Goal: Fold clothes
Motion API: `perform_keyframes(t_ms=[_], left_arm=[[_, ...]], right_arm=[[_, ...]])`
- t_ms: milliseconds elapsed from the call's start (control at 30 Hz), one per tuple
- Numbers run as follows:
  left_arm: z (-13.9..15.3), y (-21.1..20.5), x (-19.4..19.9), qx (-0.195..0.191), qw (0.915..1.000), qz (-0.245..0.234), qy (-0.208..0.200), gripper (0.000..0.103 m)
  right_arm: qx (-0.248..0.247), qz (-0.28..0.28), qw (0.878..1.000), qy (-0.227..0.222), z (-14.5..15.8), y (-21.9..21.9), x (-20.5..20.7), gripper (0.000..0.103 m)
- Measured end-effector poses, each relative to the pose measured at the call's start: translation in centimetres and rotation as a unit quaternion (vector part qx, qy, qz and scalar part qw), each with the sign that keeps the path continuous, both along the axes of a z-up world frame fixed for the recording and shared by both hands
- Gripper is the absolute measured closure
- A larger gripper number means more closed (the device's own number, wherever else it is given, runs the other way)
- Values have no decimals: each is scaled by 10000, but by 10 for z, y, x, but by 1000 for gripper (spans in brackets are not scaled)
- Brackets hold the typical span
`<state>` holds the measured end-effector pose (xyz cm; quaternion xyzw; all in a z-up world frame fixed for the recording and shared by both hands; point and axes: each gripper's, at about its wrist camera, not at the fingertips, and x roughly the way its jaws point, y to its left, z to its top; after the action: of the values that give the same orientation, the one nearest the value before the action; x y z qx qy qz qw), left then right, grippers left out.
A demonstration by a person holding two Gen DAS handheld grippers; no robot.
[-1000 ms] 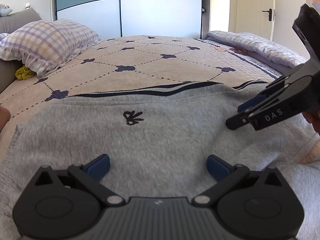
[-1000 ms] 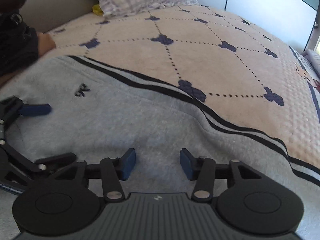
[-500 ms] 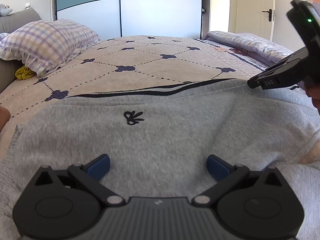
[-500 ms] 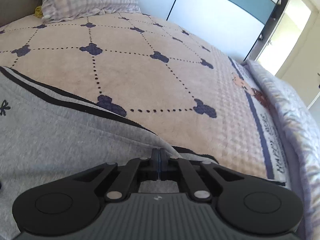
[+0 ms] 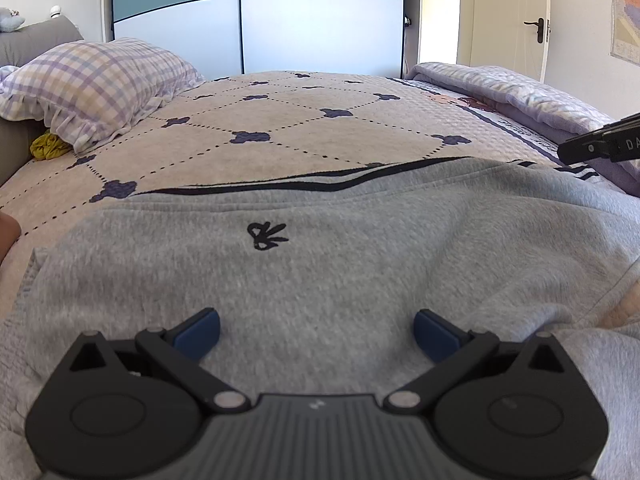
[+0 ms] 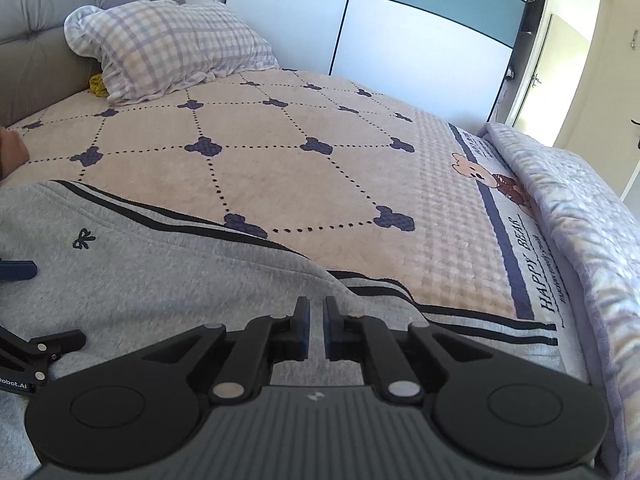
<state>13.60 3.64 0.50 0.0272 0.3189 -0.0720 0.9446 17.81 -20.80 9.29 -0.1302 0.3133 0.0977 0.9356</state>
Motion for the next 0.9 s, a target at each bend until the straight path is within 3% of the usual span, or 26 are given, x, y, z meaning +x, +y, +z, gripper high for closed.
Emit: perform_keyframes(t_ms=[267,333,367,500,533,633,667,767,867,900], left_arm=[[0,0,0,1,10000,0,0,0],[0,0,0,2,10000,0,-1,0],[0,0,0,2,10000,0,-1,0],[0,0,0,4,10000,-2,0,0],[0,0,0,-3,10000,-2,0,0],[0,0,0,-1,10000,-2,-2,0],[0,0,-1,-3,10000,-1,-2,0],[0,-1,0,-4,10000,-1,-3,0],[0,0,0,-4,10000,0,-4,0],[0,0,0,1,10000,2,-5,0]], right_arm=[[279,10,9995,114,2,-6,0,91],[462,314,9965,617,-11,-1,11,74],[432,415,9948,827,-21,4,16,71],[85,524,9896,1338,-59,18,35,84],[30,384,9914,1252,-57,17,37,103],[-1271,-329,9892,656,-62,12,44,103],[-1333,-543,9874,653,-64,2,50,103],[-654,-788,9911,847,-53,-26,53,103],[-346,-476,9949,820,-39,-29,31,93],[-211,-246,9957,866,-35,-26,22,77]])
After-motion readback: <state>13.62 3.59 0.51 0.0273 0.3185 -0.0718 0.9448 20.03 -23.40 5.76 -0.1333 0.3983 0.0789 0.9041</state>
